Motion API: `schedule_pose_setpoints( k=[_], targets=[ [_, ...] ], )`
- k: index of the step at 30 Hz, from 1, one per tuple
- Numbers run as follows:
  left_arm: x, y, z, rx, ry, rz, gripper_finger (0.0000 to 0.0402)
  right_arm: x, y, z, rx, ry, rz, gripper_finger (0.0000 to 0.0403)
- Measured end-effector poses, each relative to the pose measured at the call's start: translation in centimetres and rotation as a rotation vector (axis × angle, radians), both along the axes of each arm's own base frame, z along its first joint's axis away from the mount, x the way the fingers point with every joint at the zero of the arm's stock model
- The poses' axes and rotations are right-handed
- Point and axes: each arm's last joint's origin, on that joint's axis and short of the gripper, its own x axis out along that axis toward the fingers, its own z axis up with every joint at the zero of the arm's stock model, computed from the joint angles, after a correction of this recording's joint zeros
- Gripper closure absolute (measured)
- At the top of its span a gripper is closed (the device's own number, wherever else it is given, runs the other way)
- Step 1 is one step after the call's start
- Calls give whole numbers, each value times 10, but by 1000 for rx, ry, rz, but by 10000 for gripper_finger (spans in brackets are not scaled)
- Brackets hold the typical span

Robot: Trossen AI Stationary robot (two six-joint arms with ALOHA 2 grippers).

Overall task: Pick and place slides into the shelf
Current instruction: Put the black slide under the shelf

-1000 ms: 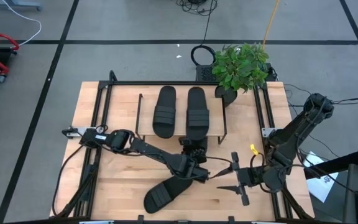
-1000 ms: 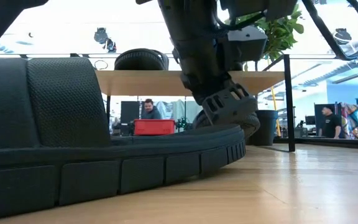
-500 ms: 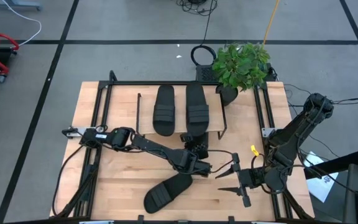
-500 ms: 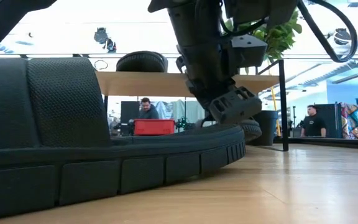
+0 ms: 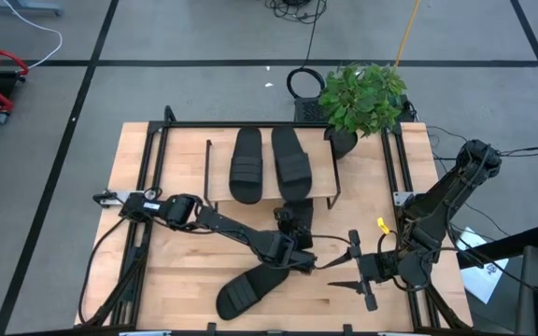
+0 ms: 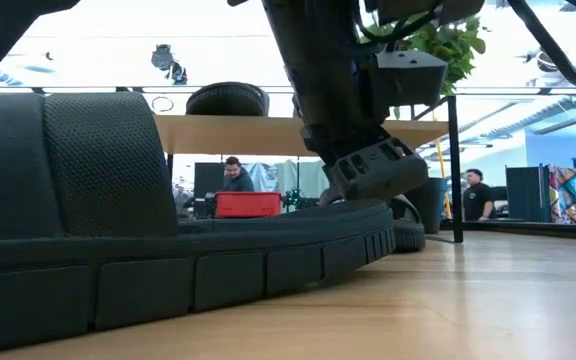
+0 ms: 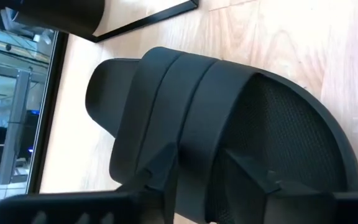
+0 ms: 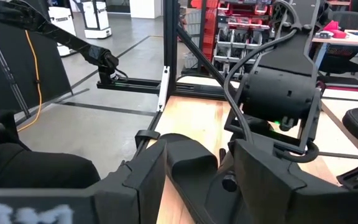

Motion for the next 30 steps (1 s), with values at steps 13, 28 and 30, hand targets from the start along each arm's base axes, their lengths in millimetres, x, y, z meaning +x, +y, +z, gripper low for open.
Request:
schedule_pose_setpoints(
  k=[13, 28, 30],
  targets=[
    [-4, -13, 14, 114, 20, -98, 236, 0, 0, 0, 0, 0, 0, 225],
    [-14, -55, 36, -91, 58, -388, 386, 0, 0, -1, -7, 3, 1, 225],
    [-12, -55, 37, -100, 41, -384, 390, 0, 0, -1, -7, 3, 1, 225]
  ],
)
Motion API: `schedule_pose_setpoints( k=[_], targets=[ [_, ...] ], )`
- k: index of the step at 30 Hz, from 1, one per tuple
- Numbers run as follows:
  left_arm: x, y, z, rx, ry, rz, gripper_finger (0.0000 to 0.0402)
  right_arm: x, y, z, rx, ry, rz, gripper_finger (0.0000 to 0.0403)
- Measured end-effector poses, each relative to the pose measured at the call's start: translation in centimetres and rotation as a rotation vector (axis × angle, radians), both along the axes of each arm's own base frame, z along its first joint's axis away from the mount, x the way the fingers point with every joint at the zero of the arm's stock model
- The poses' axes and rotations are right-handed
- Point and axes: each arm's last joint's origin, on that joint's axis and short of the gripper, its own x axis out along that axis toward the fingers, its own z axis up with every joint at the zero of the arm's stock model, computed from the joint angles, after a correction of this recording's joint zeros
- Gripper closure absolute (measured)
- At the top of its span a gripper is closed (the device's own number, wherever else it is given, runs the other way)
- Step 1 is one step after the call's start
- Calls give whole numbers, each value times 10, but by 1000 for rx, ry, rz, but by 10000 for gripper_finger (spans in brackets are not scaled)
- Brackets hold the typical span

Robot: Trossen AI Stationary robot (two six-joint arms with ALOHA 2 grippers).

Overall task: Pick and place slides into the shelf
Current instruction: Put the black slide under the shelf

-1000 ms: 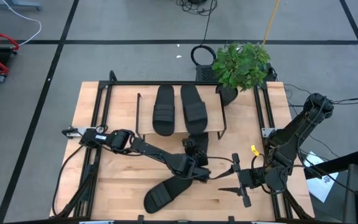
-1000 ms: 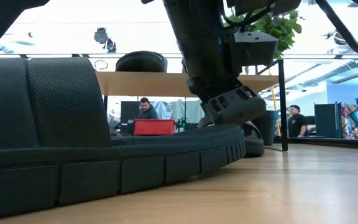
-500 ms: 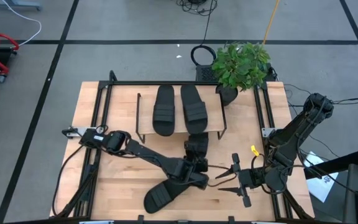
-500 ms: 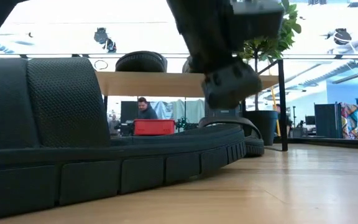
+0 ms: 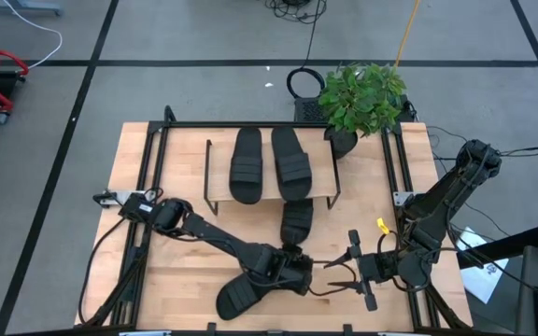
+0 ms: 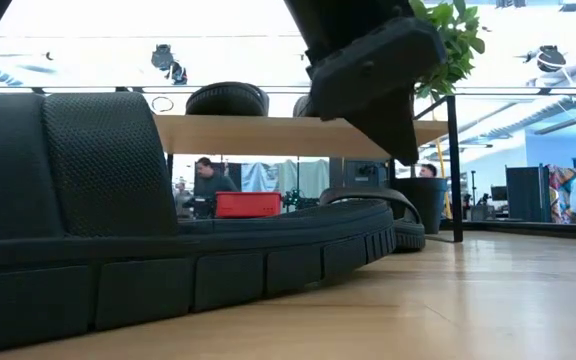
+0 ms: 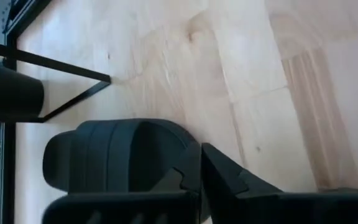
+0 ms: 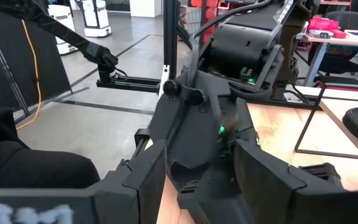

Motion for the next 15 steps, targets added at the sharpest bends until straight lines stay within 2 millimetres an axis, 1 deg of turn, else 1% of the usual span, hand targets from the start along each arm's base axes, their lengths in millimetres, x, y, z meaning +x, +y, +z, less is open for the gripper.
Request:
schedule_pose_setpoints(
  k=[5, 15],
  targets=[
    [3, 4, 0, -56, 10, -8, 399, 0, 0, 0, 2, -2, 0, 225],
    [5, 5, -26, -59, 87, -27, 401, 0, 0, 0, 4, -4, 0, 225]
  ],
)
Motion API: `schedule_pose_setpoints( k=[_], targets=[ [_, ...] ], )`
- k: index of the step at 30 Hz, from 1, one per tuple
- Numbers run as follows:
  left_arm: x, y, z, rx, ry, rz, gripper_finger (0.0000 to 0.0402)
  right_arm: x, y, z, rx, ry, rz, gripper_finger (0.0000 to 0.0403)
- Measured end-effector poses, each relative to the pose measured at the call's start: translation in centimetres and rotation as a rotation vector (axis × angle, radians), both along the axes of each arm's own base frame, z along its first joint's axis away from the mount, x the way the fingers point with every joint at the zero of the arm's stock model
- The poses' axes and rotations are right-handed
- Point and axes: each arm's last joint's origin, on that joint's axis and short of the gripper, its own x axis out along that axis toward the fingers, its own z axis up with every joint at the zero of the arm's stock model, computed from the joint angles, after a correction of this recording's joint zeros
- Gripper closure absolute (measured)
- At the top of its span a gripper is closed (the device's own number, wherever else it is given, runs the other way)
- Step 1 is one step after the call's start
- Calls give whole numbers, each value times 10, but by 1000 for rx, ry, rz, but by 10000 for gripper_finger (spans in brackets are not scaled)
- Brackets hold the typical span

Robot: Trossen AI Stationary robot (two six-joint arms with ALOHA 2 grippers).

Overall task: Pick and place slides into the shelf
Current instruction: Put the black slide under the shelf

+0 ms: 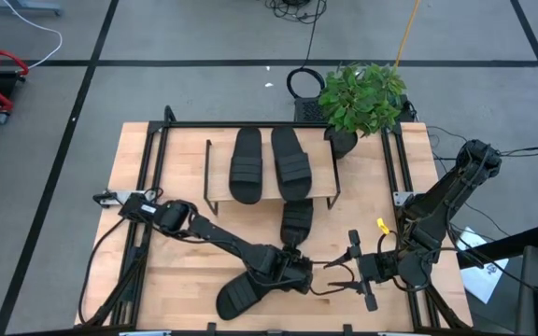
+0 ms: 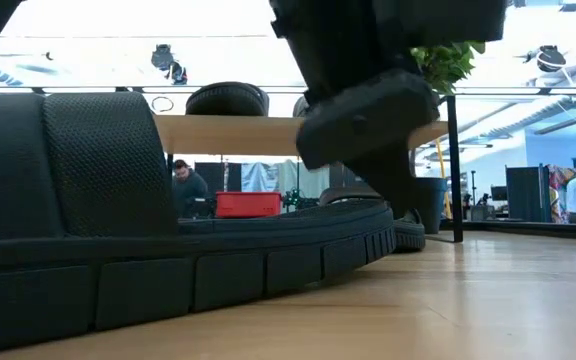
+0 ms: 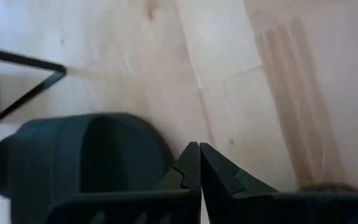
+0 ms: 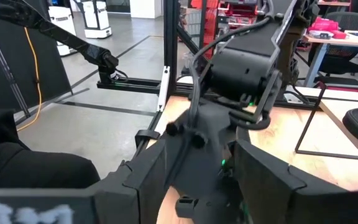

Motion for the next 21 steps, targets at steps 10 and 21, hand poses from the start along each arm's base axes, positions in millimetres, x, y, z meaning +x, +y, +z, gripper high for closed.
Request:
schedule_pose_setpoints(
  k=[10, 21],
  targets=[
    [3, 13, -12, -44, 54, 46, 402, 0, 0, 0, -1, 1, 0, 225],
    [5, 26, -23, 17, 65, 128, 402, 0, 0, 0, -8, -1, 1, 225]
  ],
)
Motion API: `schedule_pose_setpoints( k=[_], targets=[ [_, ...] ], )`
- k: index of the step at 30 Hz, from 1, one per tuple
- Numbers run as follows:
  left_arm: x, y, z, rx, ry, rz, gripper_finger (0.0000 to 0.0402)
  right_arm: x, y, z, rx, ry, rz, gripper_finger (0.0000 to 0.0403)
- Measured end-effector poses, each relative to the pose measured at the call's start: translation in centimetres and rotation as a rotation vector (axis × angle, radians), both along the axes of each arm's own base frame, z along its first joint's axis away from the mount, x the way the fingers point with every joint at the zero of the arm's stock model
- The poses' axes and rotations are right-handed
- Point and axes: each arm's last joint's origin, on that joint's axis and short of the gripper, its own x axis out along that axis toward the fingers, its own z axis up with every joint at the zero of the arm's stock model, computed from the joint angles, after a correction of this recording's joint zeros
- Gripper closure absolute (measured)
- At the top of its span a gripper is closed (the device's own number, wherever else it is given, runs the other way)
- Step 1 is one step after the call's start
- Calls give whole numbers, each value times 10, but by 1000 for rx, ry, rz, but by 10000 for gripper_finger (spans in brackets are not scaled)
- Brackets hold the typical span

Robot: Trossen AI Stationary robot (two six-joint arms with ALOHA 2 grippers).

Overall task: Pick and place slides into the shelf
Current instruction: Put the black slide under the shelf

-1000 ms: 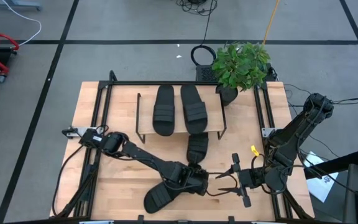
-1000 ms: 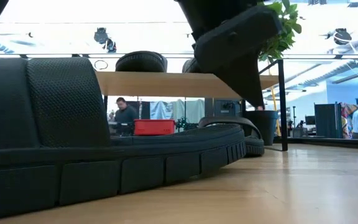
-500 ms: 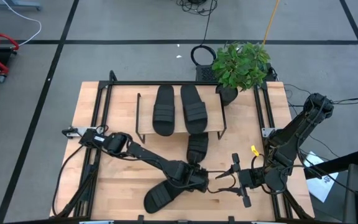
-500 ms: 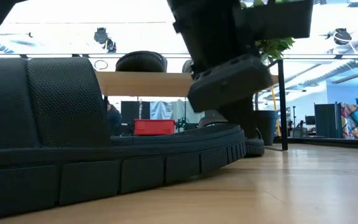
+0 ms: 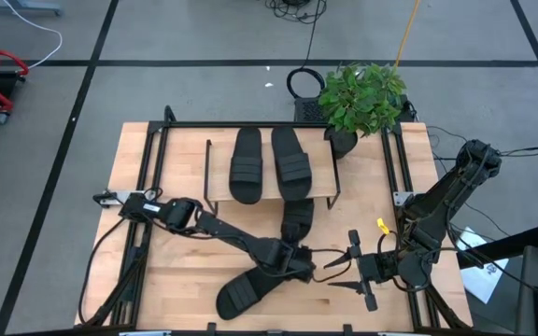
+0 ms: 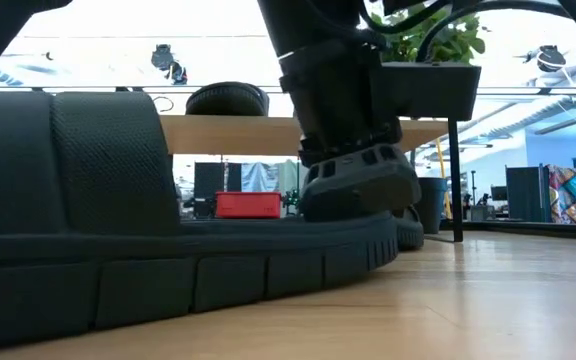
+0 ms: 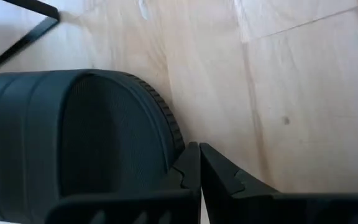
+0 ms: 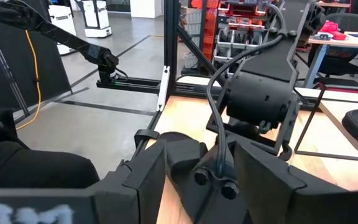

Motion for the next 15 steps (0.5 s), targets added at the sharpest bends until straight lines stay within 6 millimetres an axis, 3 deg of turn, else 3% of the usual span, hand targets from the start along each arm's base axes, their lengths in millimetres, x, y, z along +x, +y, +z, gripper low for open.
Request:
schedule_pose_setpoints(
  k=[15],
  targets=[
    [14, 27, 2, 13, -38, -1, 401, 0, 0, 0, 0, 0, 0, 225]
  ],
)
